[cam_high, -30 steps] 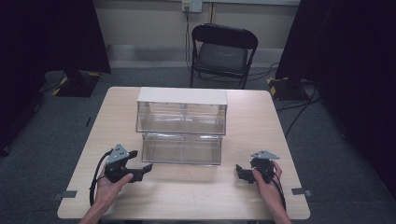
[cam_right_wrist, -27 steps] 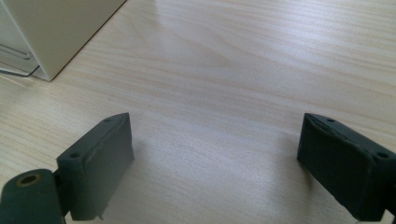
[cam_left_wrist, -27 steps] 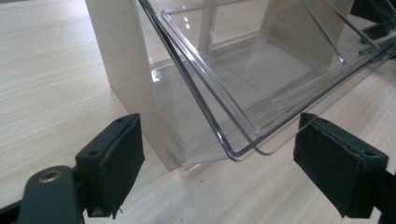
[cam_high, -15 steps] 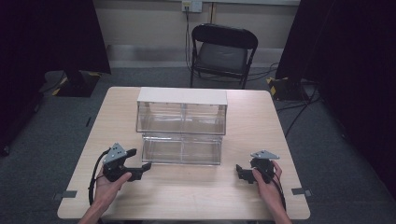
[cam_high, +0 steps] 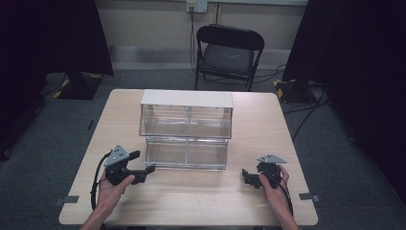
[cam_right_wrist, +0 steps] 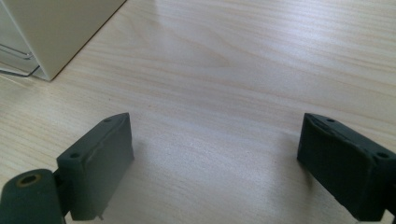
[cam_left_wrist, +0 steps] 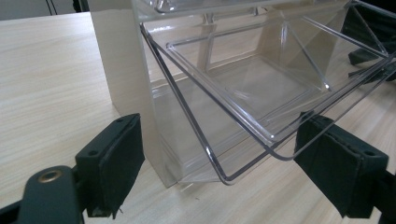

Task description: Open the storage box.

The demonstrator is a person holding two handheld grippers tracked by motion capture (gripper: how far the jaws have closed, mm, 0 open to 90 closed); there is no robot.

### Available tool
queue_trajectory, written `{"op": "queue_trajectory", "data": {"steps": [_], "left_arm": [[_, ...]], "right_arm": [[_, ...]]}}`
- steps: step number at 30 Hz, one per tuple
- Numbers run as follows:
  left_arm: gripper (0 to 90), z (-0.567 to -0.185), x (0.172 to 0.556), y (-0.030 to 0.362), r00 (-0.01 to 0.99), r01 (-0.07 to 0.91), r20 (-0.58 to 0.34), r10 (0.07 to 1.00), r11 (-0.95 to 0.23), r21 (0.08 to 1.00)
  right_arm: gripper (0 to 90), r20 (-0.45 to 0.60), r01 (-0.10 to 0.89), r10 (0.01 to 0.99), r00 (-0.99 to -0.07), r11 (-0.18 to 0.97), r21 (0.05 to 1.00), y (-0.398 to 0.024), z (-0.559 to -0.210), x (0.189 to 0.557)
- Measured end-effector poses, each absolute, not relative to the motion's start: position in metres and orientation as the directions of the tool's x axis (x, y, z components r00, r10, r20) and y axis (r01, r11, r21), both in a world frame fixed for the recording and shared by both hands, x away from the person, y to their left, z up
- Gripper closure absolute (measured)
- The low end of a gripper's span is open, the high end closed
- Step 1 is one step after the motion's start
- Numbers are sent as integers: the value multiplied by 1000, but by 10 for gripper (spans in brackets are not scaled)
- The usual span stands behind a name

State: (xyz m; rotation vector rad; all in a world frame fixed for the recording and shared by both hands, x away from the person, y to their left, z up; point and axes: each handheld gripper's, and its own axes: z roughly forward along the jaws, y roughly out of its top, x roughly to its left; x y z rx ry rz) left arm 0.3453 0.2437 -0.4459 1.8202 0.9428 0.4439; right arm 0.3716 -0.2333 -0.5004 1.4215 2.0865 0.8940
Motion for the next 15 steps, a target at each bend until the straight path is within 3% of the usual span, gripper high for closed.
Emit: {"op": "queue_trajectory", "data": {"steps": [15], "left_arm": [[159, -439, 345, 245, 631, 398, -104, 769, -205, 894]], "right_arm": [[98, -12, 634, 932, -361, 255, 730, -233, -500, 372]]}}
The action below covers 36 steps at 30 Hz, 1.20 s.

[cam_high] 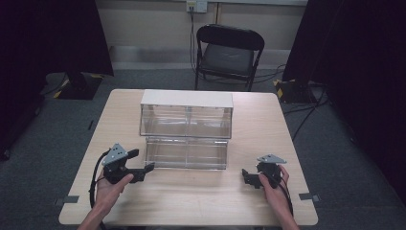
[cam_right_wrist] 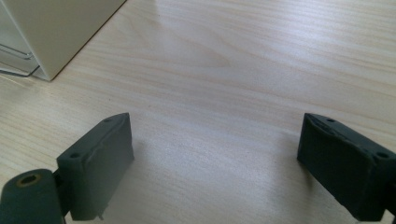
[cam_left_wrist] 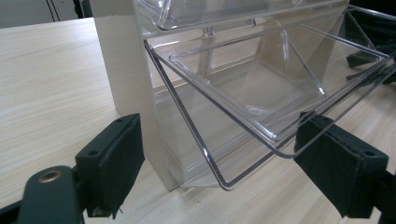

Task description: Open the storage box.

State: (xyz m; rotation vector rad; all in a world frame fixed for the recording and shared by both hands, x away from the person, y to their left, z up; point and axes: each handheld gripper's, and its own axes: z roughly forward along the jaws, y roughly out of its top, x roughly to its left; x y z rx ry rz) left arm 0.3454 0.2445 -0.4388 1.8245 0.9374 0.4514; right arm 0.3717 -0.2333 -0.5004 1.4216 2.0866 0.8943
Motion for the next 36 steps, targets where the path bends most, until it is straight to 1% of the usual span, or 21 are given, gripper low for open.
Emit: {"op": "queue_trajectory", "data": {"steps": [21, 23, 26, 36], "left_arm": [[156, -433, 350, 244, 615, 403, -115, 781, -186, 896], [157, -433, 352, 244, 621, 403, -95, 778, -213, 890], [157, -433, 353, 245, 611, 405, -110, 784, -190, 894], [159, -429, 356, 244, 609, 398, -107, 786, -186, 898]], "right_arm": [[98, -12, 634, 933, -361, 255, 730, -233, -500, 372], [98, -12, 634, 933, -361, 255, 730, -233, -500, 372], [98, -12, 635, 933, -361, 255, 730, -233, -500, 372], [98, -12, 634, 933, -361, 255, 730, -233, -500, 372]]}}
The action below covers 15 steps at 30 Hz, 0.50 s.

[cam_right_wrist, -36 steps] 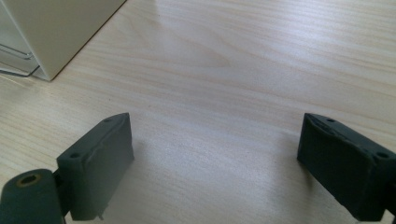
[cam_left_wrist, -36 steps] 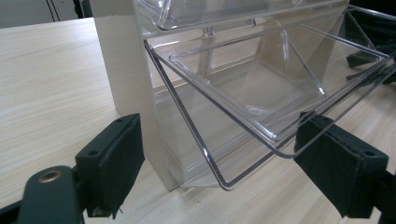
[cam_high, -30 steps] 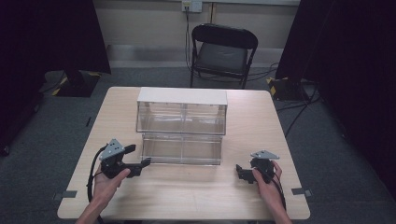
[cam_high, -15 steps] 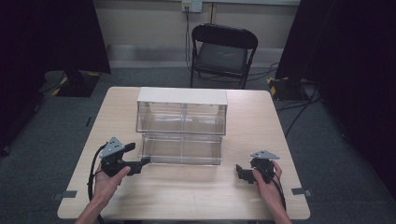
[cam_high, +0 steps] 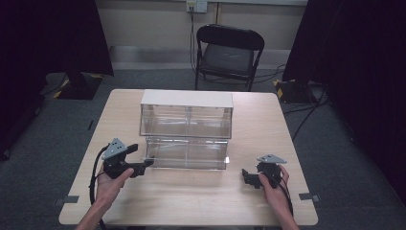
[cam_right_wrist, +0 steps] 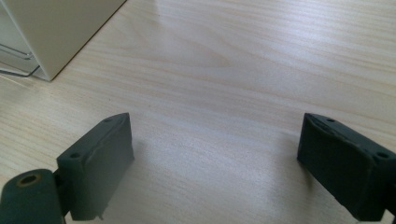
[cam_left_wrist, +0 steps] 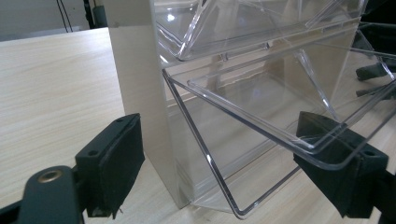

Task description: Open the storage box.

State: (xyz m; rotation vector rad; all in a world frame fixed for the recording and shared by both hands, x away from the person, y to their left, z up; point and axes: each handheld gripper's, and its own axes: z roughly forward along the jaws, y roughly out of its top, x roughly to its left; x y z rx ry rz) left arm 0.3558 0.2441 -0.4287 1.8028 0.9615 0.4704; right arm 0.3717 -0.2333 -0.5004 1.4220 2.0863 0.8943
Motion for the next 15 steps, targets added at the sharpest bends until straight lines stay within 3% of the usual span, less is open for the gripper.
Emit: {"op": "queue_trajectory", "data": {"steps": [15], "left_arm": [[163, -425, 358, 240, 614, 392, -103, 783, -189, 901]], "right_arm": [[97, -12, 634, 932, -363, 257, 729, -233, -500, 372]]}}
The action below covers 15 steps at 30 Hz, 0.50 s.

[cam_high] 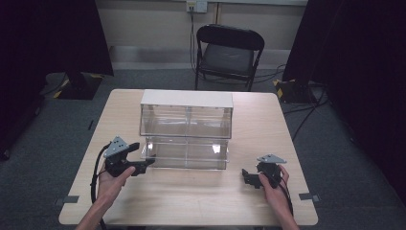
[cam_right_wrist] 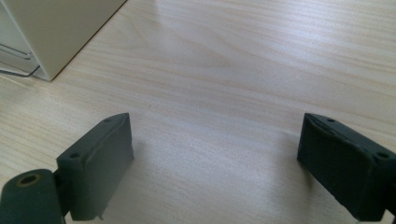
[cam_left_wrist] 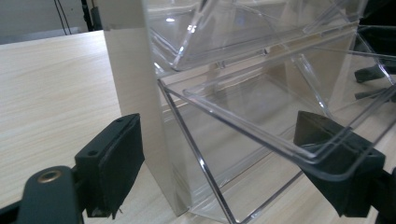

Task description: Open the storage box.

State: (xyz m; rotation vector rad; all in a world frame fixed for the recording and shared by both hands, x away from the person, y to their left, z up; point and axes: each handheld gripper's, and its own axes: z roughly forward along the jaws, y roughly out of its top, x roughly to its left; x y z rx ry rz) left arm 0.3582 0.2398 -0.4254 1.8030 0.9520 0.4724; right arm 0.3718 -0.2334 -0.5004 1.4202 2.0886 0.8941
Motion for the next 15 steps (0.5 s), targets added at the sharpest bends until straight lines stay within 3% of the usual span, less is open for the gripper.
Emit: {"op": "queue_trajectory", "data": {"steps": [15], "left_arm": [[158, -418, 363, 237, 616, 384, -97, 782, -190, 904]], "right_arm": [[96, -13, 634, 931, -365, 259, 729, -233, -500, 372]]}}
